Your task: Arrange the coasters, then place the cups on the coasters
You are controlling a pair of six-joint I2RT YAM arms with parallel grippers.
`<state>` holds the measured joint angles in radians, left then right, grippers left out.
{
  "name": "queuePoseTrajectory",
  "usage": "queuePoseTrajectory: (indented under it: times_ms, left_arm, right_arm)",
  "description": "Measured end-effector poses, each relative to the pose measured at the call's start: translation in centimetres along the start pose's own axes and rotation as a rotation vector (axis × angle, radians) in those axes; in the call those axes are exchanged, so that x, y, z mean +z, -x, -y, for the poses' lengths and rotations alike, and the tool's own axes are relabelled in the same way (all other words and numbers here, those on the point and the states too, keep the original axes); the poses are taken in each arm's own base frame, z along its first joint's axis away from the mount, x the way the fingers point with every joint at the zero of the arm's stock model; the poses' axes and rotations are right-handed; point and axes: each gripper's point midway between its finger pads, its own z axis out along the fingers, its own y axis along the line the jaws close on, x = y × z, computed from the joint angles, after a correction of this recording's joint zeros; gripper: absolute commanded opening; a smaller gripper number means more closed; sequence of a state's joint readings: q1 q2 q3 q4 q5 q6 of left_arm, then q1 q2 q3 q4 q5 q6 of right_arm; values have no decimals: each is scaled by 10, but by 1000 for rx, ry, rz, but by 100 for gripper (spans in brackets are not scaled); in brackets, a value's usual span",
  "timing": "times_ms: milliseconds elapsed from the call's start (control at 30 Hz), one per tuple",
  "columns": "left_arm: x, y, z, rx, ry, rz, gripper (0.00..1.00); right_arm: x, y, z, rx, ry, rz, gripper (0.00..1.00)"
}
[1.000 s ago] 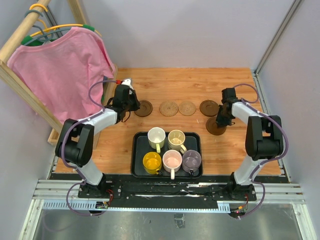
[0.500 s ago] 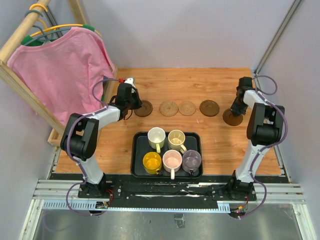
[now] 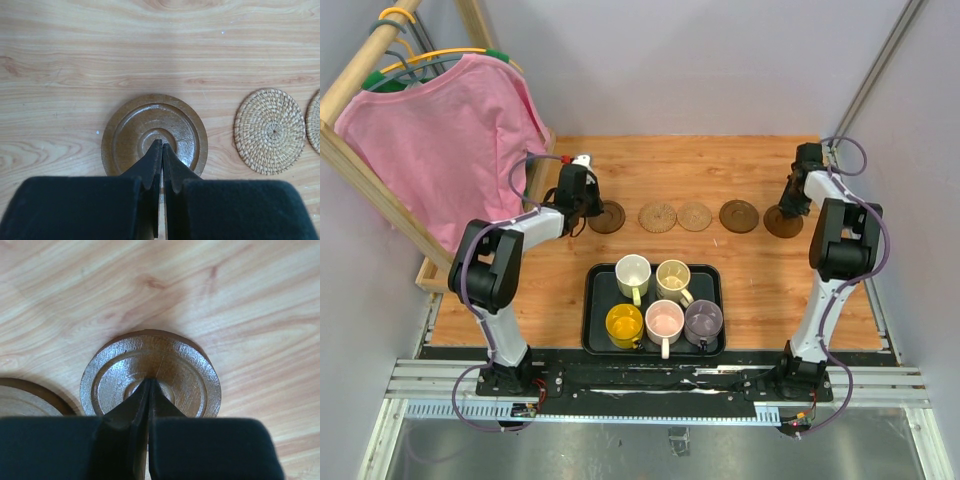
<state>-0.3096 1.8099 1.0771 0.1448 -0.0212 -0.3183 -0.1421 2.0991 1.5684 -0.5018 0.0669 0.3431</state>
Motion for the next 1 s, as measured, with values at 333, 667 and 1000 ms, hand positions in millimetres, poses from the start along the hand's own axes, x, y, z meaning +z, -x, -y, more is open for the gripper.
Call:
queuePoseTrajectory:
  times_ms: [333,667,1000]
  left_arm:
    - [13,-5,-9,5,37,-28,5]
    - [15,-12,-5,0,-2,-55,5]
    - [15,-17,-5,0,-6,-71,5]
  right_arm:
    - [1,2,-46,-141,66,31,1]
    - [-4,-11,-73,-223,87,37,1]
    - [-10,-25,-91,-267,98,33,1]
